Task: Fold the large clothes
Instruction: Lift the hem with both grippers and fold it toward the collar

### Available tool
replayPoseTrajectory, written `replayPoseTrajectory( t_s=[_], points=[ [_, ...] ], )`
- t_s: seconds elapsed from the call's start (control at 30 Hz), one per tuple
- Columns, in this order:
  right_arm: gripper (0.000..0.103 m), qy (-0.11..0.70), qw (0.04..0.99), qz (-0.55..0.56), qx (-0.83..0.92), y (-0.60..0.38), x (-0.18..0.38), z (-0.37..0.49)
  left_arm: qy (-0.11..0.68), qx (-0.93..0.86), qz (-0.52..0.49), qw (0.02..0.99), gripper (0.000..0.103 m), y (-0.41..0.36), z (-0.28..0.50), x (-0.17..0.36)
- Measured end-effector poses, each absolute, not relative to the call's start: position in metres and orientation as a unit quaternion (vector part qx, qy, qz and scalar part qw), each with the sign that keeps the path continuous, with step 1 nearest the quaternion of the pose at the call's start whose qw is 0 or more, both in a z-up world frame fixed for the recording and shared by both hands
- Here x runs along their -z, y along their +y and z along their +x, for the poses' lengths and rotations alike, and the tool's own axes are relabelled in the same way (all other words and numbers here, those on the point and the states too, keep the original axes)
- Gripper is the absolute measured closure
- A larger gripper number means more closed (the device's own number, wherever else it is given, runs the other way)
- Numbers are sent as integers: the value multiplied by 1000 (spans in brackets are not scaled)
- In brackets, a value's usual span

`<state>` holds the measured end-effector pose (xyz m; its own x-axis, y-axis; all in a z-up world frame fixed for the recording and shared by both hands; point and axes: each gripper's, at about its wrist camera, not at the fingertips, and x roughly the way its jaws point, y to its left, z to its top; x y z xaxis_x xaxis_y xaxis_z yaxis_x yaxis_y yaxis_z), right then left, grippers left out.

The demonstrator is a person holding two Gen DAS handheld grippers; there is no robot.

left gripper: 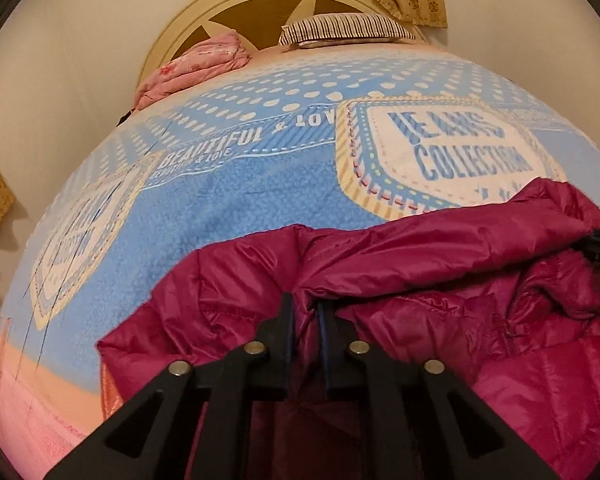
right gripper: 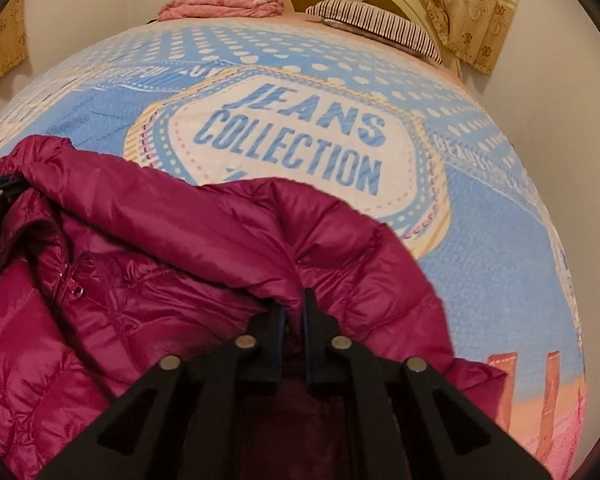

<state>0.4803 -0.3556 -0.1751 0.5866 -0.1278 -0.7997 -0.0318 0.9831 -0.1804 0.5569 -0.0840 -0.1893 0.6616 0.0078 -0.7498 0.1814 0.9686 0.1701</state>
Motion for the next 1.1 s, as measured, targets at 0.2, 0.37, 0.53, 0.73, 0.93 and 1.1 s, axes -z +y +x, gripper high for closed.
replayPoseTrajectory(
  t_s=[0.2, 0.37, 0.53, 0.73, 0.93, 1.1],
  points=[
    [55, 445, 892, -69, 17, -372, 156, 459, 362, 47, 133, 922, 27, -72, 523, 153],
    [55, 444, 893, -68, 16, -390, 136, 440, 316, 37, 123, 940, 21, -53, 517, 119],
    [42, 420, 906, 14, 47, -401, 115, 460, 332, -43, 99, 937, 21, -63, 565, 119],
    [41, 407, 910, 78, 28, -368, 114, 511, 378, -56, 88, 920, 21, -91, 600, 150],
    [41, 429, 903, 10, 2, -331, 153, 519, 407, -41, 130, 903, 21, -108, 585, 203],
    [31, 434, 901, 4, 6, -336, 184, 512, 401, -42, 128, 906, 17, -112, 585, 215]
  ],
)
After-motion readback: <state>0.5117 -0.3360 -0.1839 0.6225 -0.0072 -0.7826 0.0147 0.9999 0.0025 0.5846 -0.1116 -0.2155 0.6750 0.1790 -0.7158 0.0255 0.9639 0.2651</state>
